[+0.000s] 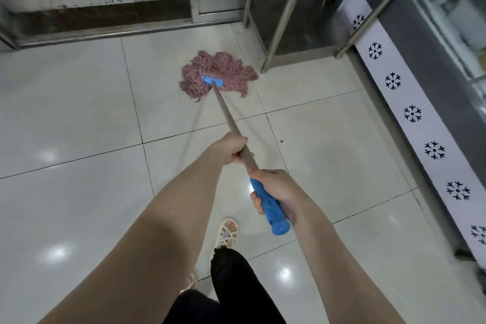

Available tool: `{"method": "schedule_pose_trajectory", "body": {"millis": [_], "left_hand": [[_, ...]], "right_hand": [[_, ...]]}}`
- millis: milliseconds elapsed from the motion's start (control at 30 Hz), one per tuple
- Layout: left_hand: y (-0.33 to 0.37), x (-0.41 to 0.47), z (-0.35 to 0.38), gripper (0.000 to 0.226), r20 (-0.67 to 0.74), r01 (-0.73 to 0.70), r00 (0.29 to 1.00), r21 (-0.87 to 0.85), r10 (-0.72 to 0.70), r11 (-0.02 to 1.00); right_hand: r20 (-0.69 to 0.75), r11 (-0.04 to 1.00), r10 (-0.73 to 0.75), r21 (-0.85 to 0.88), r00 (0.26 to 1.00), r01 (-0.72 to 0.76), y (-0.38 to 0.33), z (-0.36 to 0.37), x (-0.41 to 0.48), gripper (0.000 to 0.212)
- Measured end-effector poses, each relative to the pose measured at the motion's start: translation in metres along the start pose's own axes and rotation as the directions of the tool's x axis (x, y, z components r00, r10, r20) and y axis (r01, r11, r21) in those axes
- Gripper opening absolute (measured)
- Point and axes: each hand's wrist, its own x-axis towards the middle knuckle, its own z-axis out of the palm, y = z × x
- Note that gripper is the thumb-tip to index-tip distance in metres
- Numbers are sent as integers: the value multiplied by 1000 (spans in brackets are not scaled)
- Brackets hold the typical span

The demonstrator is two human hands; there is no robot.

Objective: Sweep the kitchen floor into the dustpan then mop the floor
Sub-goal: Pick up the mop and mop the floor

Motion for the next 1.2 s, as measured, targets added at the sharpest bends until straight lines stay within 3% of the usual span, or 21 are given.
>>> {"method": "schedule_pose_trajectory", "body": {"millis": [233,700,967,1200], "left_hand": [[-84,-73,-93,38,-128,-12,992,-58,5,998],[-242,-205,-224,38,-361,-7,927,-299,-106,954],[-271,-214,-199,20,-380,-35,919,-342,-104,939],[-280,-204,-161,11,-394,-79,914,-406,-96,911]], "right_hand": [[122,999,36,-32,992,-32,67,104,-30,25],[306,936,101,-352,947,14,175,238,-80,24],[273,894,54,-441,961,75,198,217,-97,32],[224,911,78,-412,971,22,211,188,-102,32]]}}
